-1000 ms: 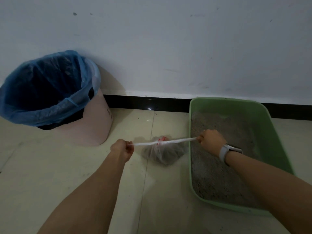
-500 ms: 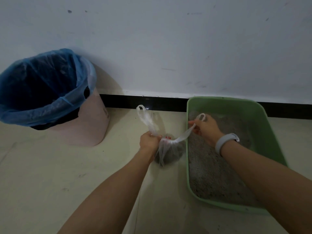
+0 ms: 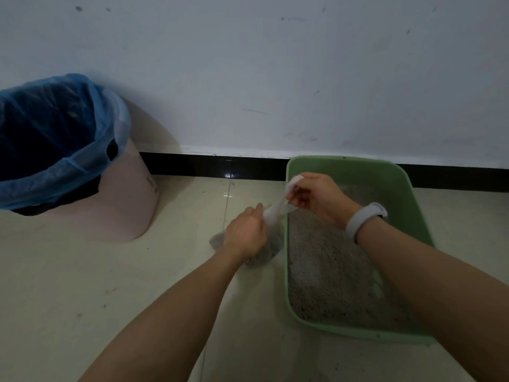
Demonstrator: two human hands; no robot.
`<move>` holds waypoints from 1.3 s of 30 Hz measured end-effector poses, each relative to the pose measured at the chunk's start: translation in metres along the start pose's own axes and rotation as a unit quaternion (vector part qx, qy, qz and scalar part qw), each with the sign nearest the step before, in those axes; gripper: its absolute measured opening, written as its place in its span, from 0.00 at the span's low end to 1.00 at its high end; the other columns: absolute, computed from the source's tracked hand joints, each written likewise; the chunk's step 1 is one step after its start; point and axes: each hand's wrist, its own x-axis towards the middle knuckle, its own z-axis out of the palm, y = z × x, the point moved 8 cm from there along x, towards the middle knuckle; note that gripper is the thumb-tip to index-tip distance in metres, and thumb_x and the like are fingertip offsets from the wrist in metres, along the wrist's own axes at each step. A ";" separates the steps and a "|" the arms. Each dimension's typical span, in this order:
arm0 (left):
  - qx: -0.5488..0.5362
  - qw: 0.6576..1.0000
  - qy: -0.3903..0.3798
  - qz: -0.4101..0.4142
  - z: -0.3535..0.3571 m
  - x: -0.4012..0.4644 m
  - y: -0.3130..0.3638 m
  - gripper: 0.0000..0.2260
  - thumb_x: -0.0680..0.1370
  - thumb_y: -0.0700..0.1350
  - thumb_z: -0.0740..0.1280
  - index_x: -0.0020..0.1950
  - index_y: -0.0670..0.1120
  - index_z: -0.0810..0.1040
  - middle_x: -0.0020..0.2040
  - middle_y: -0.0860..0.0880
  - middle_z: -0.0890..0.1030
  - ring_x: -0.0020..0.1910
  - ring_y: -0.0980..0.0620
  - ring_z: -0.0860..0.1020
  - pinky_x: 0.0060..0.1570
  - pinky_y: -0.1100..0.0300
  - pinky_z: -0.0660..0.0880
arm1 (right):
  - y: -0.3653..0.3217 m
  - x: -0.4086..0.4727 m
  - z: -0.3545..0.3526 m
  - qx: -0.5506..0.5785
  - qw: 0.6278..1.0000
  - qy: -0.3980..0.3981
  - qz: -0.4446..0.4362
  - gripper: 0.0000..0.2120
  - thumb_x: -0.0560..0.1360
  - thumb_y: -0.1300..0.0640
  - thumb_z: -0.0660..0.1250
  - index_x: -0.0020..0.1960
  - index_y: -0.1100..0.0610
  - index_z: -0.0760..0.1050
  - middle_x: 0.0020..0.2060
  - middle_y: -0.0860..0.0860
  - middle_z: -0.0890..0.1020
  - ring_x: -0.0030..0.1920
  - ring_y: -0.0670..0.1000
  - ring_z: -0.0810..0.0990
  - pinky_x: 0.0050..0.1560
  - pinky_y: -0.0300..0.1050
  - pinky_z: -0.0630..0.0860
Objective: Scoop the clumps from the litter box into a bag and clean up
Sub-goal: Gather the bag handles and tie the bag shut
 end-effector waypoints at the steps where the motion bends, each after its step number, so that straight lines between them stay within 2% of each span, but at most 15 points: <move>1: 0.038 0.999 -0.023 0.015 0.003 0.000 0.004 0.22 0.79 0.51 0.58 0.70 0.44 0.61 0.57 0.44 0.73 0.54 0.44 0.74 0.52 0.52 0.72 | -0.005 0.000 0.004 0.002 1.000 -0.008 -0.007 0.12 0.76 0.68 0.57 0.36 0.63 0.74 0.27 0.53 0.78 0.27 0.49 0.73 0.31 0.39 0.68; 3: 0.116 0.992 -0.036 0.018 0.003 0.001 0.010 0.26 0.77 0.60 0.57 0.69 0.45 0.62 0.56 0.44 0.73 0.53 0.45 0.74 0.51 0.53 0.70 | -0.010 -0.001 0.012 -0.003 1.000 -0.021 -0.011 0.11 0.75 0.68 0.58 0.36 0.63 0.74 0.26 0.53 0.78 0.26 0.48 0.73 0.30 0.39 0.68; 5: 0.139 0.990 -0.022 0.001 0.001 0.001 0.013 0.21 0.80 0.58 0.53 0.62 0.44 0.69 0.52 0.44 0.76 0.50 0.45 0.75 0.51 0.53 0.69 | -0.009 0.001 0.020 0.002 1.000 -0.018 -0.006 0.09 0.75 0.68 0.58 0.39 0.61 0.74 0.29 0.53 0.79 0.25 0.47 0.73 0.29 0.39 0.67; 7: 0.028 0.998 -0.012 -0.061 -0.002 0.002 0.001 0.20 0.82 0.52 0.50 0.55 0.41 0.75 0.50 0.42 0.79 0.48 0.42 0.77 0.51 0.53 0.72 | -0.003 0.003 0.021 -0.022 1.000 0.013 0.010 0.08 0.75 0.67 0.58 0.51 0.59 0.72 0.42 0.55 0.80 0.24 0.46 0.73 0.26 0.38 0.66; 9: -0.128 0.986 -0.045 -0.101 0.004 0.002 -0.011 0.21 0.82 0.51 0.51 0.52 0.38 0.77 0.49 0.39 0.80 0.49 0.41 0.78 0.52 0.51 0.75 | 0.007 0.006 0.016 -0.128 0.991 0.026 0.020 0.20 0.76 0.67 0.57 0.66 0.57 0.64 0.58 0.55 0.75 0.24 0.42 0.73 0.23 0.34 0.67; 12: -0.301 0.943 -0.082 -0.117 -0.004 -0.001 -0.019 0.17 0.82 0.48 0.55 0.43 0.40 0.76 0.39 0.43 0.78 0.40 0.47 0.76 0.45 0.58 0.73 | 0.033 0.001 0.027 -0.362 0.929 -0.072 0.002 0.25 0.78 0.63 0.57 0.74 0.55 0.55 0.68 0.54 0.67 0.35 0.39 0.71 0.31 0.27 0.69; 14: -0.386 0.908 -0.089 -0.138 -0.012 -0.007 -0.026 0.16 0.82 0.46 0.56 0.39 0.42 0.75 0.34 0.46 0.76 0.34 0.52 0.72 0.38 0.60 0.70 | 0.050 -0.003 0.028 -0.515 0.850 -0.106 -0.021 0.19 0.80 0.58 0.56 0.70 0.57 0.63 0.63 0.56 0.73 0.47 0.47 0.77 0.45 0.38 0.74; 16: -0.457 0.869 -0.111 -0.153 -0.013 -0.010 -0.036 0.12 0.81 0.44 0.57 0.44 0.40 0.77 0.35 0.46 0.78 0.32 0.53 0.72 0.34 0.62 0.67 | 0.047 -0.002 0.026 -0.587 0.804 -0.085 -0.036 0.13 0.81 0.56 0.54 0.58 0.60 0.73 0.52 0.58 0.78 0.51 0.57 0.77 0.46 0.47 0.71; 20: -0.627 0.730 -0.115 -0.246 -0.003 -0.008 -0.053 0.05 0.78 0.38 0.63 0.48 0.39 0.78 0.35 0.45 0.81 0.32 0.55 0.74 0.35 0.66 0.65 | 0.027 0.000 0.023 -0.467 0.880 -0.075 -0.038 0.13 0.80 0.59 0.56 0.51 0.61 0.78 0.32 0.53 0.74 0.32 0.50 0.71 0.33 0.38 0.67; 22: -0.642 0.708 -0.085 -0.279 -0.001 -0.007 -0.054 0.03 0.75 0.35 0.66 0.45 0.40 0.79 0.34 0.46 0.80 0.30 0.56 0.73 0.33 0.67 0.66 | 0.034 -0.008 0.030 -0.437 0.887 -0.145 0.007 0.12 0.79 0.58 0.58 0.52 0.60 0.80 0.30 0.49 0.73 0.28 0.45 0.67 0.30 0.33 0.65; 25: -0.519 0.819 -0.033 -0.241 -0.012 -0.004 -0.050 0.06 0.73 0.33 0.67 0.48 0.41 0.80 0.39 0.48 0.78 0.35 0.55 0.75 0.34 0.67 0.71 | 0.057 -0.021 0.038 -0.475 0.848 -0.228 0.058 0.11 0.78 0.58 0.60 0.52 0.60 0.80 0.34 0.49 0.79 0.24 0.40 0.68 0.29 0.31 0.66; 27: -0.312 0.940 0.007 -0.138 -0.028 -0.002 -0.041 0.07 0.74 0.35 0.67 0.50 0.43 0.79 0.42 0.49 0.78 0.42 0.51 0.77 0.42 0.61 0.75 | 0.060 -0.019 0.033 -0.505 0.835 -0.213 0.049 0.12 0.78 0.58 0.61 0.49 0.64 0.80 0.37 0.53 0.81 0.26 0.40 0.71 0.32 0.32 0.69; 29: -0.117 0.992 0.037 -0.037 -0.038 -0.006 -0.030 0.06 0.74 0.37 0.66 0.49 0.46 0.76 0.43 0.51 0.77 0.43 0.50 0.76 0.44 0.58 0.74 | 0.058 -0.015 0.022 -0.503 0.846 -0.172 0.046 0.13 0.78 0.58 0.60 0.52 0.65 0.79 0.42 0.56 0.82 0.33 0.46 0.76 0.37 0.37 0.73; 34: 0.112 0.987 0.069 0.097 -0.038 -0.019 -0.016 0.06 0.76 0.39 0.63 0.52 0.46 0.73 0.47 0.48 0.77 0.41 0.47 0.76 0.41 0.58 0.72 | 0.053 -0.009 0.000 -0.317 0.942 -0.062 0.092 0.13 0.80 0.56 0.55 0.56 0.60 0.75 0.43 0.51 0.79 0.31 0.46 0.72 0.32 0.36 0.70; 39: 0.049 0.996 0.074 0.030 -0.043 -0.014 -0.025 0.08 0.74 0.34 0.62 0.51 0.41 0.76 0.49 0.44 0.77 0.45 0.47 0.75 0.43 0.59 0.70 | 0.053 -0.013 0.029 -0.151 0.968 -0.124 0.157 0.23 0.77 0.41 0.55 0.58 0.58 0.74 0.46 0.52 0.82 0.39 0.49 0.77 0.38 0.40 0.73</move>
